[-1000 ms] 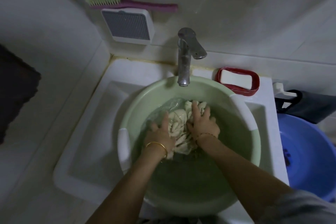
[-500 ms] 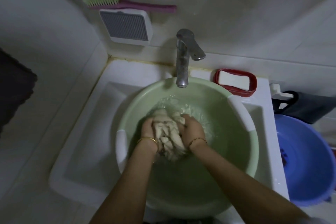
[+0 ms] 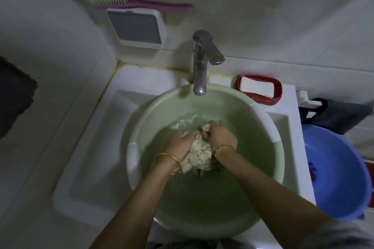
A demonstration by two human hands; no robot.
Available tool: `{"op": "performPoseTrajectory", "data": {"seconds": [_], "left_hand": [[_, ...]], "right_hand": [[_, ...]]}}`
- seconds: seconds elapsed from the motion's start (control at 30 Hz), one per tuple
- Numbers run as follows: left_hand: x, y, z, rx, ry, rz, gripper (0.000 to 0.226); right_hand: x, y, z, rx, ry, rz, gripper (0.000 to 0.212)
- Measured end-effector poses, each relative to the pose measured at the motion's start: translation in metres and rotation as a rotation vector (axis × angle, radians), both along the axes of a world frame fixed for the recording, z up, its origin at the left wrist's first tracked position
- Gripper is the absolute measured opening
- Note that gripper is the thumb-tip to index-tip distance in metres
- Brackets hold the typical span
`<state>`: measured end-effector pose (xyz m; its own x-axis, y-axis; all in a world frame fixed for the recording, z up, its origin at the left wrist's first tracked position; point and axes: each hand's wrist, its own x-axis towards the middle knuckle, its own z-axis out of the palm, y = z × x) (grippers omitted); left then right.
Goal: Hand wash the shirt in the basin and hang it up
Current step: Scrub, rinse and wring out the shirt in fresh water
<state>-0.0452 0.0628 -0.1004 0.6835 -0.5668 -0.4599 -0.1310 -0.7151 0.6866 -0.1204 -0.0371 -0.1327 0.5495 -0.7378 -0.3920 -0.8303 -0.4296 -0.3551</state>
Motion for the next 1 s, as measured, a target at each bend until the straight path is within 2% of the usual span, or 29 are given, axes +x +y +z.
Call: {"op": "performPoseTrajectory", "data": {"seconds": [0.03, 0.1, 0.17, 0.2, 0.3, 0.37, 0.43, 0.47, 0.53, 0.57, 0.6, 0.67, 0.77, 0.83, 0.9, 1.0], "left_hand": [[0.002, 0.005, -0.001, 0.129, -0.121, -0.110, 0.029], [0.001, 0.016, -0.015, 0.338, -0.178, -0.252, 0.060], [-0.005, 0.016, -0.032, 0.482, -0.234, -0.407, 0.092], [-0.009, 0.013, -0.041, 0.505, -0.255, -0.470, 0.096], [-0.018, 0.008, -0.060, 0.560, -0.249, -0.508, 0.088], [-0.014, 0.007, -0.068, 0.597, -0.280, -0.514, 0.084], [-0.004, 0.006, -0.071, 0.515, -0.200, -0.388, 0.078], [0.003, 0.004, -0.072, 0.398, -0.130, -0.250, 0.071], [0.017, 0.000, -0.067, 0.107, 0.093, 0.124, 0.038], [0.020, -0.003, -0.059, -0.040, 0.251, 0.324, 0.016], [0.021, -0.006, -0.046, -0.174, 0.468, 0.494, 0.009], [0.023, -0.010, -0.032, -0.409, 0.797, 0.730, 0.030], [0.023, -0.014, -0.020, -0.489, 0.920, 0.705, 0.052], [0.019, -0.015, -0.014, -0.501, 0.890, 0.619, 0.057], [0.011, -0.021, -0.013, -0.505, 0.821, 0.571, 0.061], [-0.007, -0.022, -0.007, -0.428, 0.755, 0.523, 0.055]], "right_hand": [[-0.003, -0.001, -0.007, -0.038, 0.044, 0.009, 0.049], [-0.006, 0.000, -0.021, -0.133, 0.132, 0.048, 0.067], [-0.008, 0.004, -0.033, -0.218, 0.205, 0.142, 0.071], [-0.009, 0.008, -0.037, -0.244, 0.236, 0.211, 0.066], [-0.013, 0.017, -0.050, -0.318, 0.294, 0.519, 0.059], [-0.017, 0.007, -0.054, -0.334, 0.332, 0.588, 0.059], [-0.017, -0.002, -0.055, -0.302, 0.311, 0.409, 0.059], [-0.016, -0.003, -0.054, -0.258, 0.254, 0.257, 0.059], [-0.010, 0.001, -0.052, -0.080, 0.038, -0.019, 0.049], [-0.007, 0.003, -0.048, 0.023, -0.092, -0.087, 0.040], [-0.005, 0.007, -0.040, 0.111, -0.205, -0.116, 0.033], [-0.005, 0.020, -0.016, 0.199, -0.417, -0.136, 0.034], [0.000, 0.041, 0.026, 0.099, -0.567, -0.038, 0.044], [0.007, 0.049, 0.042, 0.035, -0.514, 0.056, 0.039], [0.013, 0.048, 0.046, -0.026, -0.434, 0.095, 0.047], [0.018, 0.033, 0.034, -0.012, -0.366, 0.000, 0.040]]}}
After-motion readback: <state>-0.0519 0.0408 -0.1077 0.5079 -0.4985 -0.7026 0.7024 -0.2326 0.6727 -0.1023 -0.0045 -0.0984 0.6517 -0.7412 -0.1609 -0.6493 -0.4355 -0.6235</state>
